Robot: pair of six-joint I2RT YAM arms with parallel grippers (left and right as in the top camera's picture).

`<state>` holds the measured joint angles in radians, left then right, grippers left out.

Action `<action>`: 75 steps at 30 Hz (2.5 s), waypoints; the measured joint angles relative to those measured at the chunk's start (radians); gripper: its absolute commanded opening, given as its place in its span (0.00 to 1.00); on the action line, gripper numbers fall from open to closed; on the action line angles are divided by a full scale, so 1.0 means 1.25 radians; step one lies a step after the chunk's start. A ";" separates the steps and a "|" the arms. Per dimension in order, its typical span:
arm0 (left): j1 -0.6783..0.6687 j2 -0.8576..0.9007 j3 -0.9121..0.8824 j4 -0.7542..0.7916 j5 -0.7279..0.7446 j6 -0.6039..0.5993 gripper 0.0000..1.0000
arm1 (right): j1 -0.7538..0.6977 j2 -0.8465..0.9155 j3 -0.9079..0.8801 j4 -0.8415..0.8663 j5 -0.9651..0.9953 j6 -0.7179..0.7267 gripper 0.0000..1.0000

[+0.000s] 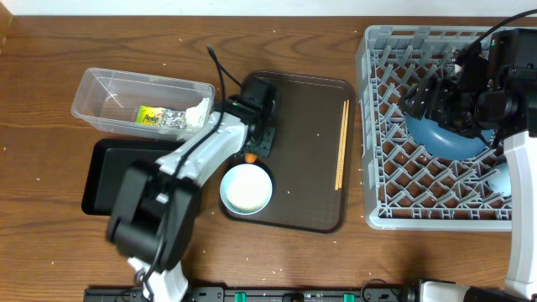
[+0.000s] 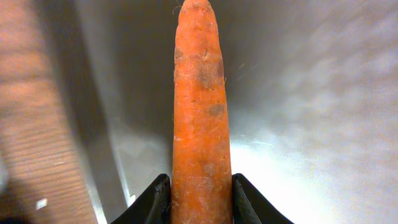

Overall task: Sort waste into correct bins and load items into the dishwasher rack
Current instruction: 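Carry the carrot left and drop it onto the black tray, then grasp the rim of the white rice bowl with the left gripper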

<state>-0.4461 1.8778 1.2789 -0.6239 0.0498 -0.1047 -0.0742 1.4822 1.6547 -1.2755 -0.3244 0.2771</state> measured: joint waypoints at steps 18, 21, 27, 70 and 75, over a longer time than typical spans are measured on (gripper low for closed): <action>0.119 -0.302 0.032 -0.422 -0.211 -0.210 0.32 | 0.000 0.000 -0.001 0.000 0.000 0.000 0.79; 0.172 -0.304 0.002 -0.413 -0.222 -0.302 0.32 | 0.000 0.000 -0.001 0.001 0.000 0.000 0.79; 0.237 -0.305 -0.173 -0.252 -0.231 -0.448 0.33 | 0.000 0.000 -0.001 0.000 0.000 -0.008 0.79; -0.263 -0.085 -0.185 -0.046 -0.055 -0.085 0.06 | 0.000 0.000 -0.001 0.003 0.000 -0.015 0.80; -0.263 -0.080 -0.186 -0.047 -0.066 -0.083 0.06 | 0.000 0.000 -0.001 0.003 0.000 -0.015 0.80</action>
<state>-0.7753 1.7775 1.0470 -0.6830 -0.0330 -0.2081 -0.0742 1.4822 1.6539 -1.2716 -0.3244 0.2584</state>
